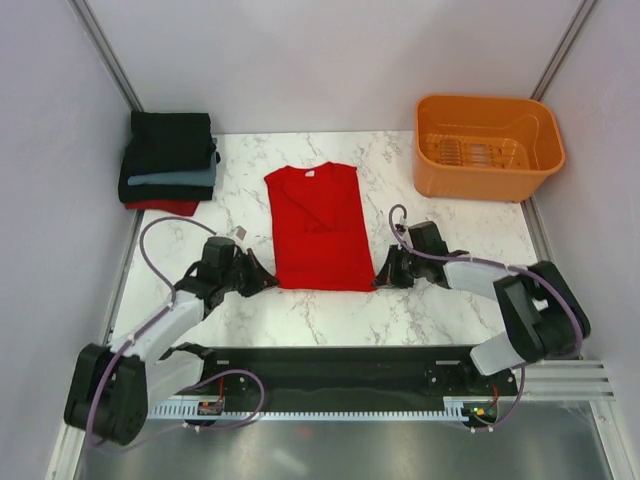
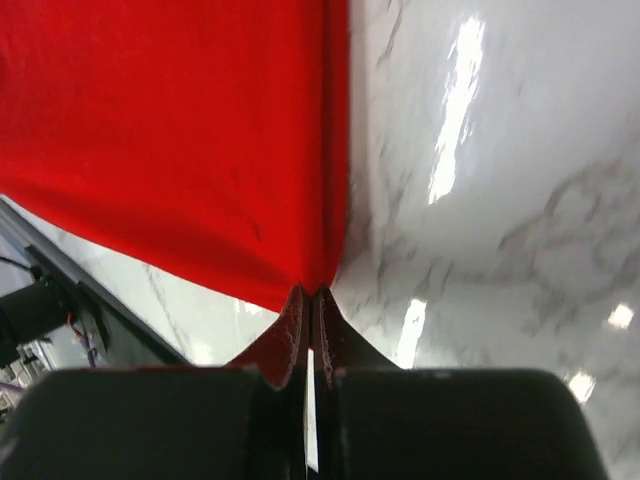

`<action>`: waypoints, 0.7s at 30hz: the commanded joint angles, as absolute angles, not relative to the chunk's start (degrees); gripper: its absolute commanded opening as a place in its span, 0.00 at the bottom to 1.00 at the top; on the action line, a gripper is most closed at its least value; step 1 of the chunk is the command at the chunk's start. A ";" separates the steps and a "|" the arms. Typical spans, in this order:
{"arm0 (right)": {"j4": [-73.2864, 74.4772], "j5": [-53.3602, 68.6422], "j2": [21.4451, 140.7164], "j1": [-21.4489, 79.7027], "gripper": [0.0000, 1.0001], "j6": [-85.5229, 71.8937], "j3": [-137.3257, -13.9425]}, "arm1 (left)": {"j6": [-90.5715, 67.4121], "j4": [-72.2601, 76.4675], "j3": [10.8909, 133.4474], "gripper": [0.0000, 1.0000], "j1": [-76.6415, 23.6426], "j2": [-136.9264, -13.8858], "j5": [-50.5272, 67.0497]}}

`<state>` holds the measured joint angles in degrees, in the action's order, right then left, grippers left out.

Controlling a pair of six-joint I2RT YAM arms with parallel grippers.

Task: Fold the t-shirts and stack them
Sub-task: Fold the tshirt

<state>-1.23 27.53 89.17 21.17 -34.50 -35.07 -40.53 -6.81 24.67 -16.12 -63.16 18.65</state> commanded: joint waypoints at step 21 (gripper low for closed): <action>40.16 3.53 40.95 42.54 0.00 -55.38 -38.03 | -51.42 -46.31 33.13 0.02 -23.64 -24.87 20.22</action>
